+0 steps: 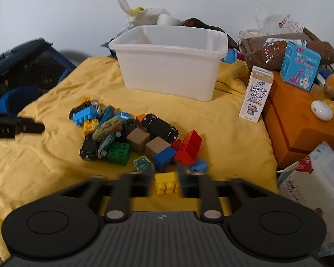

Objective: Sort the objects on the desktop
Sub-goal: 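Grasp the black toy car with the left tool while the right tool grasps a yellow brick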

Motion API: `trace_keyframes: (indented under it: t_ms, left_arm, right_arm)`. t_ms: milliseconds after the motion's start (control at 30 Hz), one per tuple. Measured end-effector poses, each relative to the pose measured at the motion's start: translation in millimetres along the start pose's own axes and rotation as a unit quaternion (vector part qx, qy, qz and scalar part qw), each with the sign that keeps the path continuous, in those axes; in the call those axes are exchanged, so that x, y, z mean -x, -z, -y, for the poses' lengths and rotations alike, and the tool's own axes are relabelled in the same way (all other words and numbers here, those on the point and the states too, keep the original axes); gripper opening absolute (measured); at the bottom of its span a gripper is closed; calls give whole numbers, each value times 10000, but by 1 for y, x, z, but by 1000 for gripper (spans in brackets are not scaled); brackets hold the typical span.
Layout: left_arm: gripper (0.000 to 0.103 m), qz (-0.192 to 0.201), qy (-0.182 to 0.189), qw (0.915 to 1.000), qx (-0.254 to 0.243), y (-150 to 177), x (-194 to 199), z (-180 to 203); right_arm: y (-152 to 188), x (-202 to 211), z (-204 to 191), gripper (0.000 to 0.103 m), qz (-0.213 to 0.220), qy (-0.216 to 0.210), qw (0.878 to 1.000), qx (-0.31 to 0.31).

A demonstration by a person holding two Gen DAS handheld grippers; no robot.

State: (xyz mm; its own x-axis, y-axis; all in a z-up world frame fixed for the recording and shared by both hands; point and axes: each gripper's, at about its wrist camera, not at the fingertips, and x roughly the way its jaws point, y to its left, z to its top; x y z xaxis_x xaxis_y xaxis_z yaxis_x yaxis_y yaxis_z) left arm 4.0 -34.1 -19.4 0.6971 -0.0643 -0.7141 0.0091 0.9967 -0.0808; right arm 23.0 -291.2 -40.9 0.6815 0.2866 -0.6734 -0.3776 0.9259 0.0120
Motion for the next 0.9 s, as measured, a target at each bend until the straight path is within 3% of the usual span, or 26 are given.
trace_keyframes:
  t_ms: [33,67,100,133,167,200,233,267,300,333,367,400,733,900]
  left_arm:
    - [59,-54,-22,10000,-32,1,-3,5]
    - [46,-62,-34,9999,-132,9,-3,12]
    - [10,-97,43,9996,-276,11,-7,17]
    - [2,-176,91,9990,-411,13,-12,22]
    - [4,-211,83,9987,-467,15,-16,26]
    - [6,-209,65,9987,-455,18,-18,28]
    - [9,-223,50,9989,-415,19,-21,30]
    - [27,-236,4,9990,-367,19,-25,33]
    - [50,-251,-76,9991,-341,18,-29,35]
    - [57,-217,-143,9991,-347,18,-32,36]
    - [62,-160,-207,9990,-374,17,-36,39]
    - [62,-159,-199,9989,-403,16,-41,40]
    - [62,-400,281,9977,-463,9,-81,47]
    - [46,-385,366,9958,-743,10,-83,39]
  right_arm:
    - [1,-2,3,68,20,-66,10000,-51]
    - [3,-3,7,68,48,-149,9998,-76]
    - [3,-5,9,66,17,-192,9998,-59]
    - [5,-8,11,54,-44,-268,9996,-44]
    - [6,-11,13,44,-88,-331,9994,-35]
    - [9,-14,14,25,-172,-366,9992,24]
    - [11,-18,15,24,-261,-367,9989,91]
    - [14,-19,17,25,-290,-383,9988,108]
    - [16,-21,18,34,-303,-369,9988,125]
    - [18,-22,18,60,-309,-313,9989,146]
    - [19,-23,18,70,-313,-208,9992,158]
    - [20,-23,18,79,-275,-161,9994,152]
    - [17,-49,7,76,-444,-20,9987,261]
    - [19,-61,5,73,-594,23,9981,152]
